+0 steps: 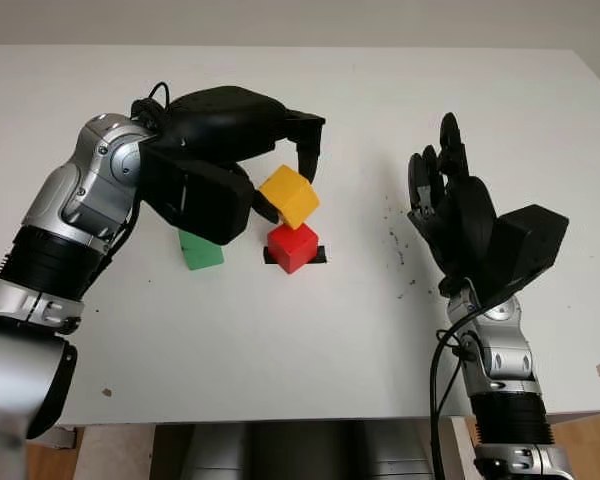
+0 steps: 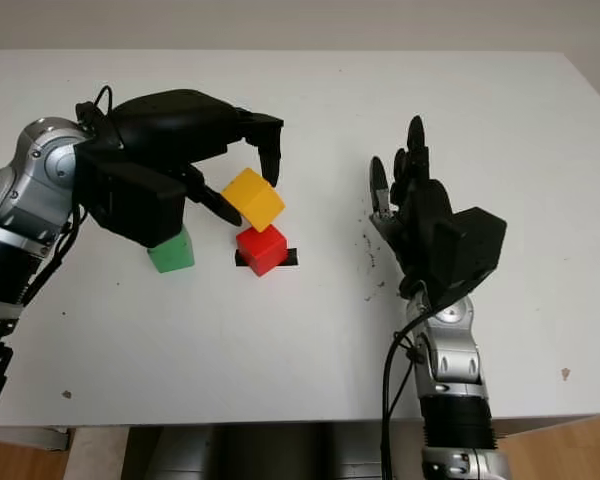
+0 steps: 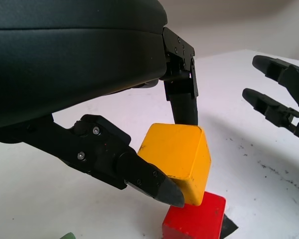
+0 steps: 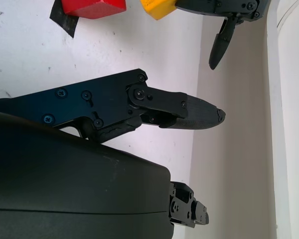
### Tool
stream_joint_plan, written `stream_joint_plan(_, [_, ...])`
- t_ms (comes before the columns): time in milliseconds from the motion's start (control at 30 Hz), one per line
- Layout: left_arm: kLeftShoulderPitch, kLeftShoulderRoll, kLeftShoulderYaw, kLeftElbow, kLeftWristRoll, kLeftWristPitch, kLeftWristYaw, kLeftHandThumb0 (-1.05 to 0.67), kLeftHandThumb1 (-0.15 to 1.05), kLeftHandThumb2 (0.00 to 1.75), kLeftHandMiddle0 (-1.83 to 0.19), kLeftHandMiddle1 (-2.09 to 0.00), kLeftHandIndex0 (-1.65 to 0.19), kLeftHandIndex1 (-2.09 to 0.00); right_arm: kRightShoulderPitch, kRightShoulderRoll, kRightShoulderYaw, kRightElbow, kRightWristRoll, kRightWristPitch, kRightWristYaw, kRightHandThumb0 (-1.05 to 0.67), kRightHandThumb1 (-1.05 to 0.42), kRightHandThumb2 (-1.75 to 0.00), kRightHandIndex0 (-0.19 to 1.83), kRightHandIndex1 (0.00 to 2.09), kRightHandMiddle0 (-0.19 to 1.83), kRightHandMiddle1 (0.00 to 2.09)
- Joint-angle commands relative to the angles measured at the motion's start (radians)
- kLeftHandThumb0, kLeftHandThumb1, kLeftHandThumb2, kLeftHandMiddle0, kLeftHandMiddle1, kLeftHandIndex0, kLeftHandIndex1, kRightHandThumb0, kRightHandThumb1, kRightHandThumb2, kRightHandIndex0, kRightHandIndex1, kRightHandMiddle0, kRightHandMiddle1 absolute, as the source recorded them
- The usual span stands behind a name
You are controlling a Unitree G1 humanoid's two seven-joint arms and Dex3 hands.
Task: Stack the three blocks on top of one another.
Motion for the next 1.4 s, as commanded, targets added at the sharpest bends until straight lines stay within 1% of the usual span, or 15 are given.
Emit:
stream_joint_plan(0, [-0.046, 0.005, -0.006, 0.015, -0.007, -0.024, -0.009, -0.34, 0.95, 0.06, -0.23, -0.06, -0.4, -1.51, 0.008, 0.004, -0.001, -0.019, 0.001, 0.003, -0.004, -0.6, -1.05, -0.54, -0.14, 0.05, -0.13, 0.06])
stream_joint_plan(133, [-0.072, 0.007, -0.018, 0.048, -0.011, -0.065, -0.042, -0.34, 0.96, 0.06, -0.23, -0.06, -0.39, -1.51, 0.009, 0.006, 0.001, -0.024, -0.004, 0.01, -0.012, -0.61, -1.05, -0.53, -0.13, 0.06, -0.12, 0.06])
stream_joint_plan(500, [-0.124, 0.003, -0.041, 0.057, -0.002, -0.07, -0.128, -0.39, 0.95, 0.05, -0.22, -0.05, -0.38, -1.57, 0.015, 0.015, 0.01, -0.036, -0.02, 0.023, -0.022, -0.61, -1.05, -0.54, -0.14, 0.05, -0.13, 0.06])
stream_joint_plan(767, [-0.13, -0.004, -0.042, 0.064, -0.004, -0.063, -0.141, -0.38, 0.94, 0.05, -0.22, -0.05, -0.38, -1.55, 0.029, 0.02, 0.008, -0.055, -0.021, 0.031, -0.028, -0.61, -1.05, -0.54, -0.15, 0.05, -0.13, 0.06])
stream_joint_plan(1167, [-0.132, -0.02, -0.056, 0.079, 0.001, -0.05, -0.156, -0.4, 0.94, 0.05, -0.21, -0.05, -0.41, -1.45, 0.036, 0.022, 0.019, -0.06, -0.033, 0.033, -0.029, -0.62, -1.05, -0.56, -0.16, 0.05, -0.15, 0.04])
stream_joint_plan(1367, [-0.129, -0.031, -0.054, 0.084, -0.009, -0.027, -0.174, -0.39, 0.95, 0.06, -0.21, -0.05, -0.39, -1.45, 0.039, 0.025, 0.022, -0.051, -0.032, 0.021, -0.029, -0.61, -1.05, -0.57, -0.16, 0.05, -0.16, 0.04])
